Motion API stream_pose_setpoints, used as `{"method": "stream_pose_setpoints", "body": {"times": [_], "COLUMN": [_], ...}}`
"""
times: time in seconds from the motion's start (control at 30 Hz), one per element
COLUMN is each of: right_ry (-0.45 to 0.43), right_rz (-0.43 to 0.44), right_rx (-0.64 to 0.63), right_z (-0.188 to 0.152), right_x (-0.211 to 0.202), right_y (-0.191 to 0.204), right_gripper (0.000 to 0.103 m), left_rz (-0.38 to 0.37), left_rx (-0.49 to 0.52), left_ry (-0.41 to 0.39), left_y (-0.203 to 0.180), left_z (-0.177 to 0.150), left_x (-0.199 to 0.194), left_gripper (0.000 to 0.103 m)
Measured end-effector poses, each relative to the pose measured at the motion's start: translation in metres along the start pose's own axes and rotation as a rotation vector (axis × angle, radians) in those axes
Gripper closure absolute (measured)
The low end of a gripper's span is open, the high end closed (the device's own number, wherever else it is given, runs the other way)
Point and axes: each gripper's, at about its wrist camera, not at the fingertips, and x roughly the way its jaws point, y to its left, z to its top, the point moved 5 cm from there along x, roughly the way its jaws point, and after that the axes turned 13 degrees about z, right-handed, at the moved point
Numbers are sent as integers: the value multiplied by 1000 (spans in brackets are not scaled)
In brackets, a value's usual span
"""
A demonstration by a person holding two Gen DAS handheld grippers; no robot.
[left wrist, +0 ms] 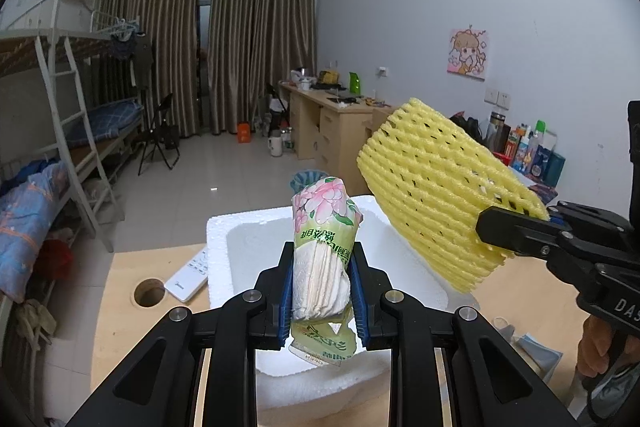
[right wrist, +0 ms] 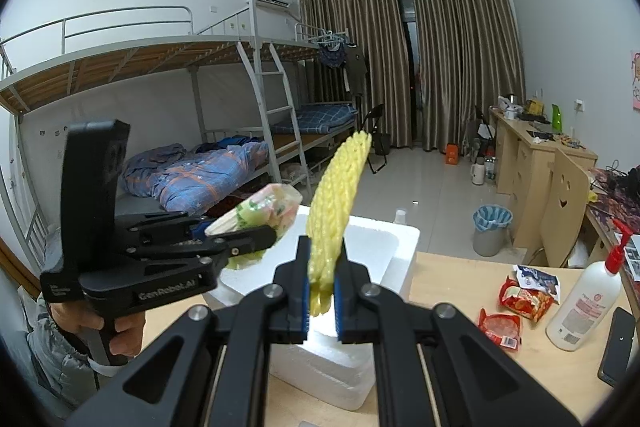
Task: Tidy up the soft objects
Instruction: 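Open the left tool to drop the tissue packet into the box while the right tool drops the net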
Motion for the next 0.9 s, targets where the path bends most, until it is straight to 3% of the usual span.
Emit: {"method": "stream_pose_setpoints", "body": {"times": [0.2, 0.27, 0.33, 0.4, 0.9], "right_ry": [4, 5, 5, 3, 34], "right_rz": [-1, -2, -4, -6, 3], "right_rx": [4, 7, 11, 13, 4], "right_z": [1, 1, 0, 0, 0], "right_x": [3, 3, 4, 3, 15], "right_y": [-4, -6, -8, -10, -2], "right_gripper": [91, 91, 91, 91, 91], "left_rz": [13, 28, 45, 67, 171], "left_rx": [0, -8, -23, -37, -73], "left_ry": [-7, -3, -14, -39, -120], "left_y": [2, 4, 6, 11, 42], "left_z": [2, 1, 2, 4, -3], "left_x": [6, 7, 5, 1, -35], "left_gripper": [72, 54, 19, 7, 0]}}
